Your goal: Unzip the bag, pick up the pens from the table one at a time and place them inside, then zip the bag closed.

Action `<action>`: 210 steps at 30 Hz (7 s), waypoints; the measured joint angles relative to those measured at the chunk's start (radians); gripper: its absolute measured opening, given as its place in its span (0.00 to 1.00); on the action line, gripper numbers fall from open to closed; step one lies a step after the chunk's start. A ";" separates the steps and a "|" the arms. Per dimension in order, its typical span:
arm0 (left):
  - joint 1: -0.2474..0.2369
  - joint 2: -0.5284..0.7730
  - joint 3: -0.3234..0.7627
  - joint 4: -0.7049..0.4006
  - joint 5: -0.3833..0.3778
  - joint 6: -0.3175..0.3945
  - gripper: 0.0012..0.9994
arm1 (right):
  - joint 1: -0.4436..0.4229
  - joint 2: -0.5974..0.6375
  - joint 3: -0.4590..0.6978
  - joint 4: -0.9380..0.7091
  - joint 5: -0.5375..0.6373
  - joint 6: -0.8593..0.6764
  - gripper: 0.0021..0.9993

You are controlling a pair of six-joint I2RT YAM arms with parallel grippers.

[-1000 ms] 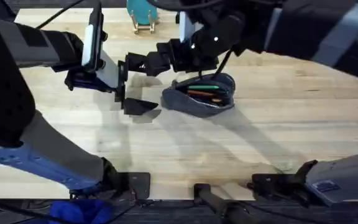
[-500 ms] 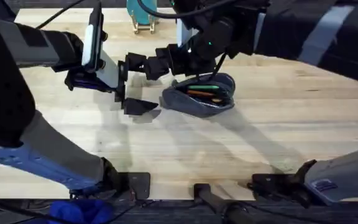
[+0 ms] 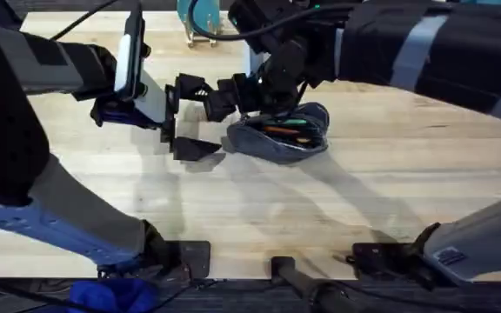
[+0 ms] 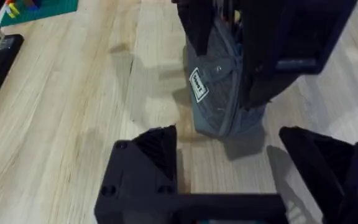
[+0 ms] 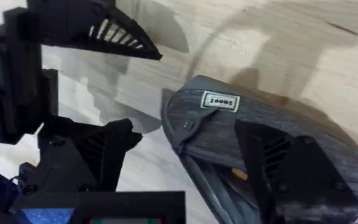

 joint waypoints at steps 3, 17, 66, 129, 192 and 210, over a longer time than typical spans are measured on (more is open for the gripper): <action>0.000 0.000 0.000 0.000 0.000 0.000 0.99 | 0.000 0.009 0.000 -0.007 0.000 0.000 1.00; 0.000 0.000 0.000 0.000 0.000 0.000 0.99 | 0.010 0.047 0.006 -0.016 0.005 0.000 0.96; 0.000 0.000 0.000 0.000 0.000 0.000 0.99 | 0.018 0.047 0.039 -0.061 0.004 0.003 0.03; -0.099 0.000 0.000 0.028 0.162 -0.113 1.00 | 0.019 0.026 0.105 -0.120 0.008 -0.043 0.03; -0.186 0.193 0.002 0.105 0.291 -0.122 0.04 | 0.012 0.005 0.118 -0.189 0.057 -0.069 0.03; -0.189 0.193 0.002 0.107 0.291 -0.122 0.04 | 0.007 -0.064 0.120 -0.371 0.206 -0.073 0.03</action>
